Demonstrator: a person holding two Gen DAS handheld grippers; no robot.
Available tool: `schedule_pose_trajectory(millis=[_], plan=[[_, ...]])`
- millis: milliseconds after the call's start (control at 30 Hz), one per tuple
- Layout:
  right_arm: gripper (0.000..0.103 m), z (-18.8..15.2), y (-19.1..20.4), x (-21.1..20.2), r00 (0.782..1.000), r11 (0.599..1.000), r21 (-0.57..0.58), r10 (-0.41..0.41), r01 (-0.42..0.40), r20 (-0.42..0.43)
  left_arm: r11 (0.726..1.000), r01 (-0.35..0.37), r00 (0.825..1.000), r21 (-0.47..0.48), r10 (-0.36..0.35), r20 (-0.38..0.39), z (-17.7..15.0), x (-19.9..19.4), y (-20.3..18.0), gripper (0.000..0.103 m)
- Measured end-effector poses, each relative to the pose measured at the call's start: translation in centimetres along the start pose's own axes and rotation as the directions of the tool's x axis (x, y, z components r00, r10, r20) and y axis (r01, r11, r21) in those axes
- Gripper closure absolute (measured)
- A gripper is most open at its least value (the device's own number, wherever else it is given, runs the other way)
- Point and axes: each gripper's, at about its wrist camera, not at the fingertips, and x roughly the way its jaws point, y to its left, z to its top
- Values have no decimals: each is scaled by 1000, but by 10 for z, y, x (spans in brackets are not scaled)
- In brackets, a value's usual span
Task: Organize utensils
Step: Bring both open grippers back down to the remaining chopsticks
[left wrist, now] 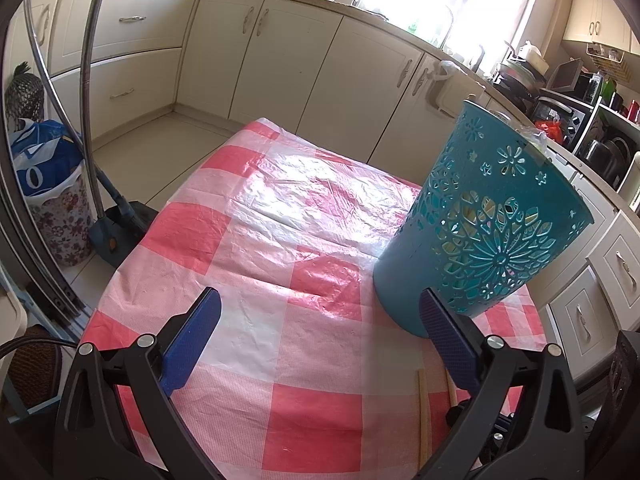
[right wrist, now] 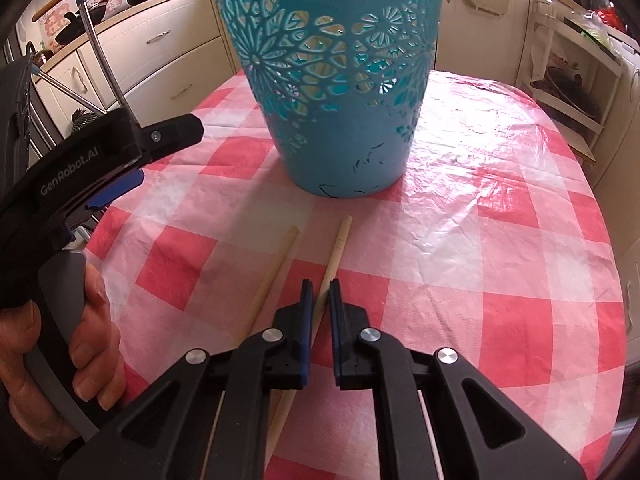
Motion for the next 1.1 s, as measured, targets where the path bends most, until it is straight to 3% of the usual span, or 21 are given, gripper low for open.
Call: schedule_pose_trajectory(millis=[267, 467, 667, 867, 933, 1033, 1100], plan=[[96, -4, -14, -8, 1000, 1000, 16, -15, 15, -25, 999, -29, 999, 15, 29, -41, -4, 4, -5, 8], [96, -8, -24, -14, 999, 1000, 29, -8, 9, -37, 981, -39, 989, 191, 65, -132, -29, -4, -40, 8], [95, -12, -34, -19, 999, 999, 46, -7, 9, -47, 922, -72, 974, 380, 147, -171, -49, -2, -79, 10], [95, -15, -43, -25, 998, 999, 44, -26, 29, -51, 896, -55, 956, 440, 175, -236, -59, 9, -87, 37], [95, -16, -46, -26, 998, 999, 49, -18, 21, -57, 891, -36, 959, 452, 158, -234, -63, 6, -91, 45], [91, -17, -49, -26, 998, 998, 56, -16, 19, -56, 886, -6, 962, 463, 131, -239, -66, 3, -94, 65], [91, -17, -50, -26, 998, 998, 65, -8, 12, -55, 885, 27, 962, 464, 104, -254, -68, 0, -98, 92]])
